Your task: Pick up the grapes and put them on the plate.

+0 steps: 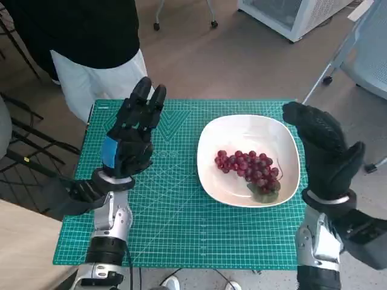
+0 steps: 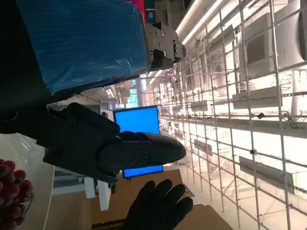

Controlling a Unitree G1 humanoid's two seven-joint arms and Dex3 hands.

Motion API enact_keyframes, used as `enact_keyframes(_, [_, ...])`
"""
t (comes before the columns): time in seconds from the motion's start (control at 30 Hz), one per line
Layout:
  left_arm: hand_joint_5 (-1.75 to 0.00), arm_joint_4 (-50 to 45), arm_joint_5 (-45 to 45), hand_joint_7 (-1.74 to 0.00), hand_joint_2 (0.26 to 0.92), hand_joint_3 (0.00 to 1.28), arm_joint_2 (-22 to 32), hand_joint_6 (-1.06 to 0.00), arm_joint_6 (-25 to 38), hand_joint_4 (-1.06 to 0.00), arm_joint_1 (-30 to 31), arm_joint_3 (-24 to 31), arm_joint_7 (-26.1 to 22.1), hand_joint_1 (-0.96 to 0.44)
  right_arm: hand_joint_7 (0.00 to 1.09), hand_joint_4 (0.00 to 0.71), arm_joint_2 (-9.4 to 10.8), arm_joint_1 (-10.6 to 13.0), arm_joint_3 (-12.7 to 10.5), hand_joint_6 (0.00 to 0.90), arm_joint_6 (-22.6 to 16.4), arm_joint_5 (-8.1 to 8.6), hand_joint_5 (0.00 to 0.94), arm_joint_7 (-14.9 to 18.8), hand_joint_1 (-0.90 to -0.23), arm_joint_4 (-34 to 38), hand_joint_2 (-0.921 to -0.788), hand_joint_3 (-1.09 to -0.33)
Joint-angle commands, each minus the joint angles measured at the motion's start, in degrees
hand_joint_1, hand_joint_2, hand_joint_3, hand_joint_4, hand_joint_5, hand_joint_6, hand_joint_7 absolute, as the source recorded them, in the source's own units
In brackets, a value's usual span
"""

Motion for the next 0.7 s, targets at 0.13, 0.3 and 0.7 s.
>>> enact_keyframes(0.13, [-0.01,0.49,0.74,-0.02,0.921,0.41,0.66,-0.25,-0.59,-0.14,0.88,0.18,-0.15,-0.66,0.39,0.315,0.74,-0.01,0.02,0.120,-1.01,0.21,0.006,0.76,-0.524,1.64,-0.921,-0.560])
enact_keyframes(0.3, [-0.01,0.25,0.93,-0.02,0.921,0.42,1.00,-0.26,-0.55,-0.15,1.06,0.09,-0.07,-0.64,0.39,0.316,1.15,0.51,0.47,0.117,-1.45,-0.61,0.005,0.27,-0.519,0.89,-0.921,-0.561])
enact_keyframes(0.7, [-0.01,-1.10,3.28,-0.03,0.921,0.41,1.22,-0.28,-1.18,-0.16,1.82,-0.70,1.22,-0.54,0.40,0.314,1.17,1.50,0.88,0.109,-1.19,-1.17,0.004,-0.27,-0.510,-0.27,-0.921,-0.566])
